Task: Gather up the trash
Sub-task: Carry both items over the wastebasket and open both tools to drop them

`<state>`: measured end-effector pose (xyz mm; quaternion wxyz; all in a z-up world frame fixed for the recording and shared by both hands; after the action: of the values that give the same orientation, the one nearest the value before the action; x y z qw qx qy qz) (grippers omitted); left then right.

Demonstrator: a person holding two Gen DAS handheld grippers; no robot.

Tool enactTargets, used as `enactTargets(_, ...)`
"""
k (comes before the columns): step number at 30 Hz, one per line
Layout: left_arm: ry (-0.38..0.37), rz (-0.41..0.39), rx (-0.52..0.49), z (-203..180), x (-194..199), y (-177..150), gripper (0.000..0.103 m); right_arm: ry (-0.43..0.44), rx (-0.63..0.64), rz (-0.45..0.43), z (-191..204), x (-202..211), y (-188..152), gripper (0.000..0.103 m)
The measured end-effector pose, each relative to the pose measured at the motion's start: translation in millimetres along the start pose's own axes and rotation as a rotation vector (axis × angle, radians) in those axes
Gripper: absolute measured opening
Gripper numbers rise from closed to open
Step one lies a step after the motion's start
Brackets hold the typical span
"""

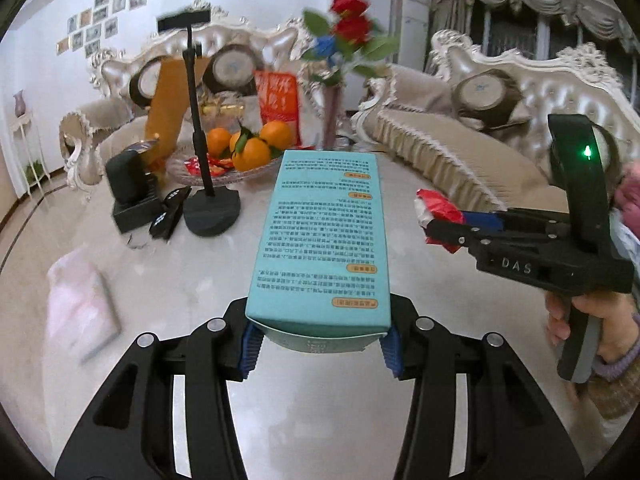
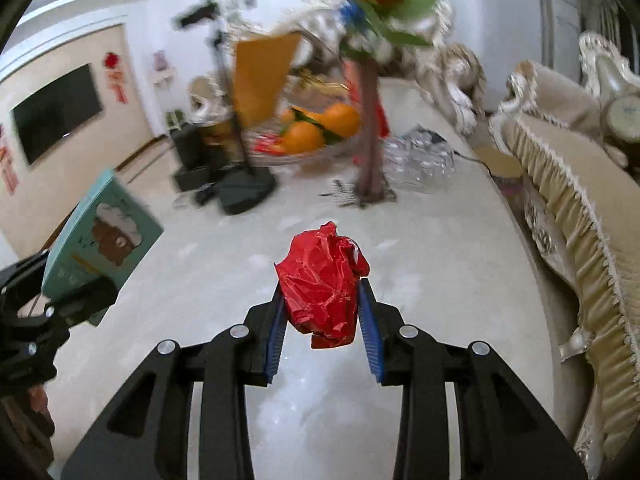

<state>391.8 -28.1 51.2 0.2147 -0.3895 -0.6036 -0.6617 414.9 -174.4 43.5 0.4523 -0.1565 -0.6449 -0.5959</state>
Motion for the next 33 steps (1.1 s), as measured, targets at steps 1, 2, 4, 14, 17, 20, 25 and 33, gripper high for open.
enactTargets(1, -0.002, -0.007, -0.003, -7.4, 15.1, -15.4, 0.048, 0.017, 0.02, -0.024, 11.7, 21.2, -21.2, 0.032)
enactTargets(2, -0.005, -0.011, -0.01, -15.3, 28.7, -30.6, 0.048, 0.028, 0.043, -0.044, 22.4, 38.5, -41.7, 0.032)
enactTargets(4, -0.022, -0.007, -0.039, -41.1, 60.8, -77.7, 0.048, 0.063, 0.066, -0.071, 40.5, 69.7, -85.5, 0.032)
enactTargets(14, -0.135, 0.181, 0.025, -125.5, 122.7, -300.0, 0.048, 0.22, -0.063, 0.154, 93.1, 117.1, -323.4, 0.032)
enactTargets(17, -0.164, 0.308, 0.03, -145.3, 99.1, -357.8, 0.048, 0.195, -0.104, 0.301, 91.9, 88.5, -377.1, 0.032)
enactTargets(20, -0.167, 0.427, 0.029, -158.7, 57.6, -406.9, 0.048, 0.202, -0.138, 0.418, 87.8, 52.7, -408.5, 0.032)
enactTargets(25, -0.138, 0.544, 0.028, -160.4, 8.4, -449.8, 0.048, 0.133, -0.104, 0.515, 89.0, 3.3, -430.4, 0.032)
enactTargets(33, -0.099, 0.644, 0.028, -154.8, -31.7, -480.9, 0.071, 0.095, -0.06, 0.622, 99.1, -39.5, -458.5, 0.037)
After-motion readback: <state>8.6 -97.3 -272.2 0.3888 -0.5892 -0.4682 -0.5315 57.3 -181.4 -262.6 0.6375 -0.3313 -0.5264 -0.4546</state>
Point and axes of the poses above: each gripper's, at about its wrist camera, not at the fingertips, and x roughly against the way its jaws point, z to its left, y to its top, the point moved 8 cm from there along -x, roughly the way its jaws point, and after that the axes turned 13 degrees about z, right-handed, at the moved point
